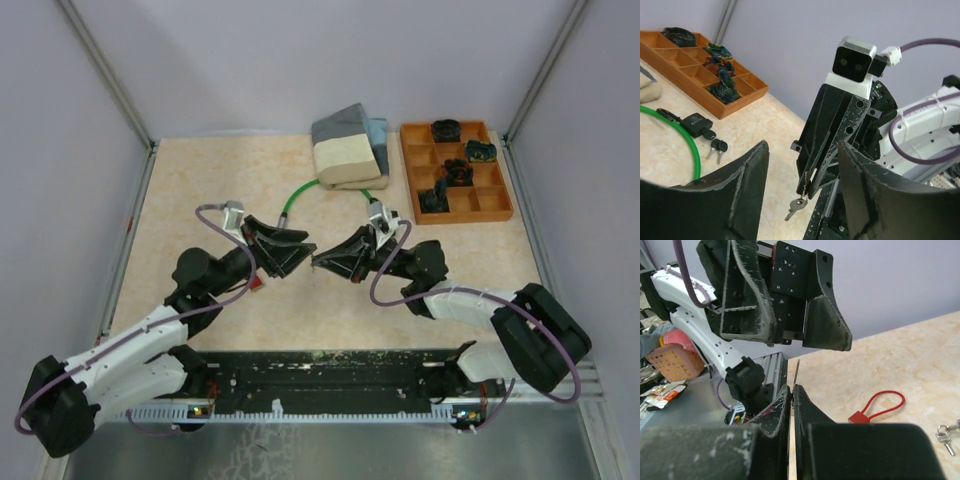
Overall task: Unlock with the key
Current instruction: Pick up the key from the center of the board, then pick up the lock from the center of the board.
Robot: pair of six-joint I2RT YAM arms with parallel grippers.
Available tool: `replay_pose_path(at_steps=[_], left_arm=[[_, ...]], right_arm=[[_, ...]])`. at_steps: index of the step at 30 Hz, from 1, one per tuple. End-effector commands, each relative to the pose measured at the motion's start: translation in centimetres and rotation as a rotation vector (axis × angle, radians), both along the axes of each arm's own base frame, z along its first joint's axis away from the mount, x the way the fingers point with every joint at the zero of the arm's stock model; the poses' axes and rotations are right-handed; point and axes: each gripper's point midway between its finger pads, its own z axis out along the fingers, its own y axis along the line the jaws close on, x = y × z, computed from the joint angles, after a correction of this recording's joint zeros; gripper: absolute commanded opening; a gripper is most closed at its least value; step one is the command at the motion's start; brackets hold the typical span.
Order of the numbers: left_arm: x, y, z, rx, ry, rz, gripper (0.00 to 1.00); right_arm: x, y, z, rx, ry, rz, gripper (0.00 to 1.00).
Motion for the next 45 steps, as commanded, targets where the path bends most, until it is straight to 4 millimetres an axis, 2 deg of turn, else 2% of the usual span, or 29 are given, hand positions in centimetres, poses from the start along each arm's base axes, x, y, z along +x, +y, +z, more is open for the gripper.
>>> replay_pose_path(at_steps=[1, 5, 9, 11, 18, 24, 34, 42, 45], left_arm=[[1.1, 1.4, 0.3, 0.027, 0.021, 0.106, 0.69], [2.9, 3.3, -1.6, 0.142, 0.139, 0.251, 0.79], [4.5, 5.6, -4.9, 0.303, 0.32, 0.411, 0.83], [4.9, 7.1, -7.3, 0.4, 0.437, 0.501, 0.84], [3.9, 11.6, -14.8, 0.704, 0.82, 0.715, 0.87], [2.8, 14.5, -19.4, 0.863, 1.063, 0.766, 0.9], [4.0, 17.1, -23.7, 1.029, 1.237, 0.796, 0.89], [6.4, 16.2, -27.1, 1.134, 1.286, 0.752, 0.8], [7.1, 15.6, -28.3, 1.135, 1.297, 0.723, 0.73]], right_arm=[[0.8, -0.7, 1.8, 0.031, -0.058, -0.04, 0.0], [2.4, -1.0, -0.3, -0.034, 0.04, -0.088, 0.0], [3.2, -1.9, -2.4, -0.092, 0.104, -0.15, 0.0], [3.5, -2.3, -3.4, -0.127, 0.106, -0.183, 0.0], [3.2, -3.3, -6.0, -0.187, 0.109, -0.231, 0.0], [2.9, -3.6, -7.0, -0.201, 0.113, -0.241, 0.0], [3.3, -3.7, -7.7, -0.204, 0.138, -0.259, 0.0], [3.5, -4.1, -7.7, -0.214, 0.129, -0.295, 0.0], [3.7, -4.2, -7.8, -0.218, 0.134, -0.306, 0.0]])
